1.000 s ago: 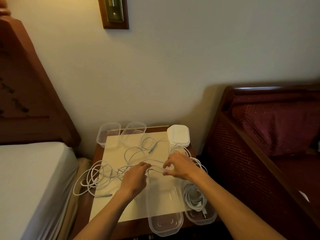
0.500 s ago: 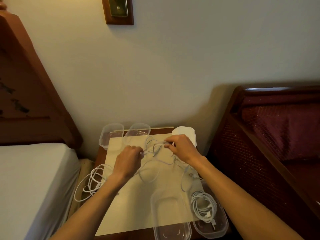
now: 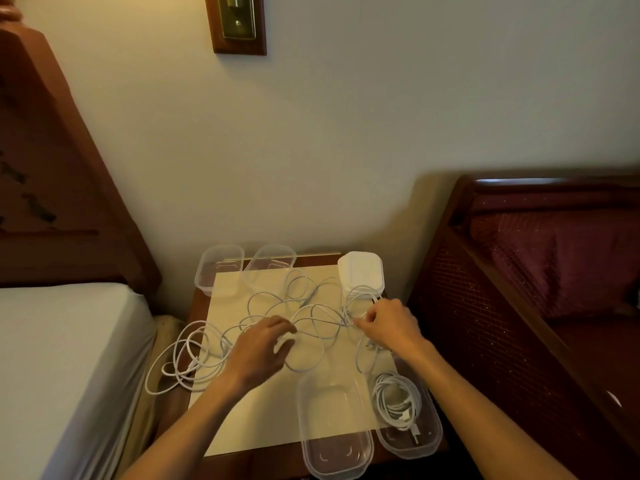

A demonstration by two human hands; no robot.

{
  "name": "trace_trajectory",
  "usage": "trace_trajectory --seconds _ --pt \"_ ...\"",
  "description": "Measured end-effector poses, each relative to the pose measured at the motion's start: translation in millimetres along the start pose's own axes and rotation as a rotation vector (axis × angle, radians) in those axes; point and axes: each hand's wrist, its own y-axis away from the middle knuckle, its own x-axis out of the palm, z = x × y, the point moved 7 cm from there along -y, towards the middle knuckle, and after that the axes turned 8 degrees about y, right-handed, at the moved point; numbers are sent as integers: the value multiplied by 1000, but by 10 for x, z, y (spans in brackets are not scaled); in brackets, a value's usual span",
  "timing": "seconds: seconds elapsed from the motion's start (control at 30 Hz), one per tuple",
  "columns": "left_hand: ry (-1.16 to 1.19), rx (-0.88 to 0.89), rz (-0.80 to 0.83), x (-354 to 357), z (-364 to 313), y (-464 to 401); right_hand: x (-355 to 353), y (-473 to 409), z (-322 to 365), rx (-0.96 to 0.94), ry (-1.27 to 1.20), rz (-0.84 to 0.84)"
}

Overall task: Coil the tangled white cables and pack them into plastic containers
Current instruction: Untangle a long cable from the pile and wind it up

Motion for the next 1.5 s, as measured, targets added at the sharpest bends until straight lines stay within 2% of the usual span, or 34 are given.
trace_trajectory --seconds 0.17,0.23,0.3,0.4,0.47,0.53,0.63,0.67,0.77,0.83,0.93,1.0,1.07,1.1,1.17,1.23,1.3,1.37,1.5 --pt "-84 -35 165 328 -4 144 334 70 -3 21 54 70" --pt "-122 -53 238 387 61 171 271 61 2 50 -61 35" --pt "-106 -45 270 385 106 184 90 23 36 78 -281 -29" --pt "59 -18 153 221 117 134 -260 -66 96 128 -611 -64" --pt "160 -19 33 55 127 65 -454 -140 110 147 -650 -51" --pt "148 -19 26 -15 132 14 -478 -214 133 131 -560 38" --pt "53 -39 99 19 173 25 -351 -187 221 78 -235 160" --pt "46 -50 113 39 171 36 -342 -151 237 73 -95 111" --pt "49 -73 120 87 111 49 -416 0 395 1 218 -191" --pt "41 -71 120 106 79 60 -343 7 564 -148 141 -273" --pt "15 -78 166 145 76 78 -130 -71 754 -360 -17 -150" --pt "4 -78 163 146 41 83 20 -104 839 -458 145 -68" --pt "-6 -77 161 151 7 98 114 -133 872 -512 300 -81" --pt "-8 -76 167 155 -5 108 130 -158 872 -522 301 -114" --pt "36 -72 126 107 -36 118 50 -188 878 -514 151 -203" --pt "136 -66 -51 -75 -76 85 -166 -221 900 -494 -107 -278" --pt "214 -78 -284 -356 -142 17 -378 -255 939 -492 -353 -250" --pt "294 -105 -398 -568 -204 -103 -553 -226 1034 -537 -494 -186" --pt "497 -182 -175 -675 -281 -483 -870 -131 1199 -630 -671 -136"
